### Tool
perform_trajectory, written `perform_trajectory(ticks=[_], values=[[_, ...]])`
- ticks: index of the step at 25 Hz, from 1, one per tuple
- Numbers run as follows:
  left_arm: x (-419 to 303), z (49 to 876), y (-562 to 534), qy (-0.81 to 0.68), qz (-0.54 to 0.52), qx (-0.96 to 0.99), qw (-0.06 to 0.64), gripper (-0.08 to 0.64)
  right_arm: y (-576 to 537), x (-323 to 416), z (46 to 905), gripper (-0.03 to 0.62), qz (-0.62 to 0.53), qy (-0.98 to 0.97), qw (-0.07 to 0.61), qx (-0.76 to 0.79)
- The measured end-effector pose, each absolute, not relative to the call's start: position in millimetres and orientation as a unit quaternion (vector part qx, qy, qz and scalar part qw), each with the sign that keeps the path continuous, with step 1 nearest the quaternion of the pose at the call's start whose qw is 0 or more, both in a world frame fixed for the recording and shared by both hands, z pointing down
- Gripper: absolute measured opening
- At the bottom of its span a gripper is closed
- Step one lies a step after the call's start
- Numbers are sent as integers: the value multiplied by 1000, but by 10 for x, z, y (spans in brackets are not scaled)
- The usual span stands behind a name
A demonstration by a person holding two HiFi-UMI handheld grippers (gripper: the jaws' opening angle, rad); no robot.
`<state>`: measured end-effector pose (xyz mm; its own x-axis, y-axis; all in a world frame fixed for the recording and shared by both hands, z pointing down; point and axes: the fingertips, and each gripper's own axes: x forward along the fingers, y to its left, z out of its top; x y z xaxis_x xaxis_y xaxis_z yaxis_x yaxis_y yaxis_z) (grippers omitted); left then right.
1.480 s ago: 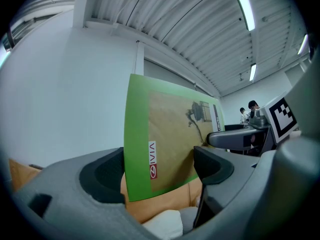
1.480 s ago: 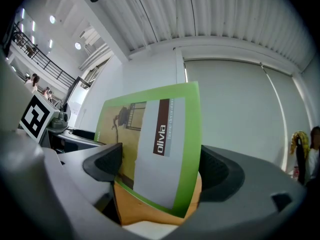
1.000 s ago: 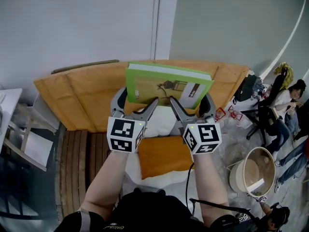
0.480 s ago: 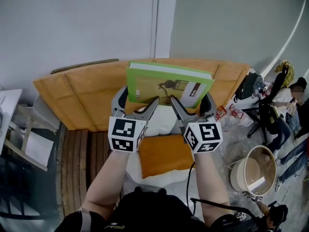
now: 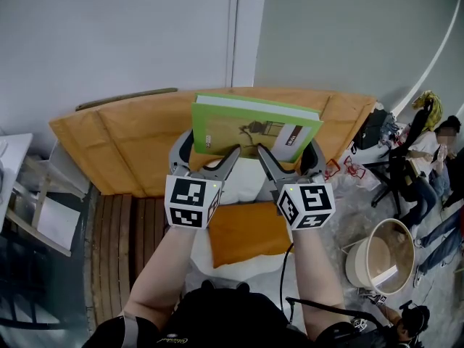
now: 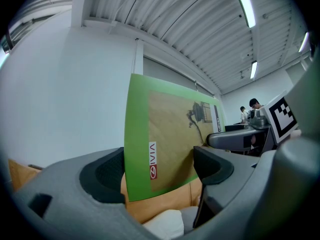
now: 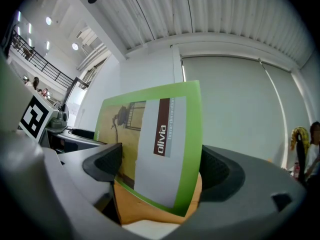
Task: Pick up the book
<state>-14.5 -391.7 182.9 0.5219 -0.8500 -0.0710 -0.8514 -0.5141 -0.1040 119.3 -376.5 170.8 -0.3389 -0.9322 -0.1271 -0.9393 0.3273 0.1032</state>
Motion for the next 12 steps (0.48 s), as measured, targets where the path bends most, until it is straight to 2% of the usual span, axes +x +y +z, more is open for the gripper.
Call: perform_trajectory(ticks=[12], values=[[-139, 1878, -3951, 488, 3, -871, 56, 433, -3792, 1197, 1754, 449, 75, 811, 20, -580]])
